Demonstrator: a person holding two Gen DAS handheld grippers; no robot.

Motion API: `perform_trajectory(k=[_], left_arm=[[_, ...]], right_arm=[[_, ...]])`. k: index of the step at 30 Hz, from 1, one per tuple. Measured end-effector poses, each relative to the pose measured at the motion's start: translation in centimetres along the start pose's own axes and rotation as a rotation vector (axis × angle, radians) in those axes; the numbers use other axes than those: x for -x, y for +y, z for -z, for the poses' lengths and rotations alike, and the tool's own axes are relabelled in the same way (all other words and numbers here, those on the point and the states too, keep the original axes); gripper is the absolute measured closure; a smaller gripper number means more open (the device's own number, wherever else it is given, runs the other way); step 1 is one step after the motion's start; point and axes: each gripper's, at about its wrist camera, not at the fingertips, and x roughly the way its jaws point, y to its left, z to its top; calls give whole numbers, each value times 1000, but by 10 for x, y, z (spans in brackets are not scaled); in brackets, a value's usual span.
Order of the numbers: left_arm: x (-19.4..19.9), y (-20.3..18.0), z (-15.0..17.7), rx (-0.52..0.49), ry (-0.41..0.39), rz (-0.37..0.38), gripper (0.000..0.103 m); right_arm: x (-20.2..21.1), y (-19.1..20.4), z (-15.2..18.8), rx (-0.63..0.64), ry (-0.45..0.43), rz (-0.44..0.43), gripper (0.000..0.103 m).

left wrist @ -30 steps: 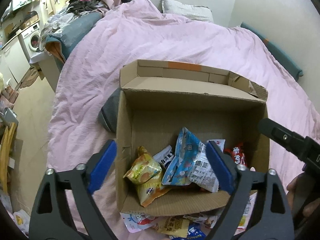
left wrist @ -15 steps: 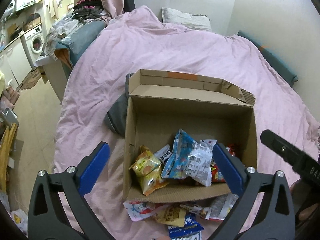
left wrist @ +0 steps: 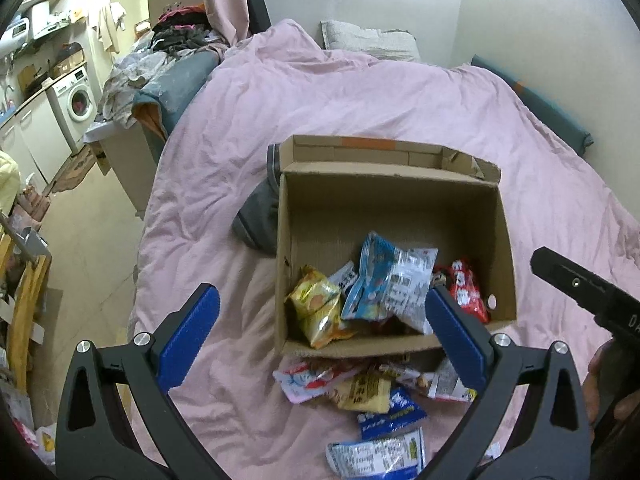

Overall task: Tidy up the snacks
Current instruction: 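Withdraw both tools back toward the remaining snack pile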

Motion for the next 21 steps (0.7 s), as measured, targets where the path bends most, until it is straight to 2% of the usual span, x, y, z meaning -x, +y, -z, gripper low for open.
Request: perform_trajectory(k=[9, 17, 21], left_arm=[[6, 9, 36, -1, 42, 15, 2], [2, 27, 67, 22, 105, 30, 2], [-2, 38, 82, 46, 106, 29, 2]], right_arm=[[18, -5, 31, -23, 48, -16, 9], [19, -11, 56, -45, 111, 5, 9], [15, -17, 66, -75, 150, 7, 9]])
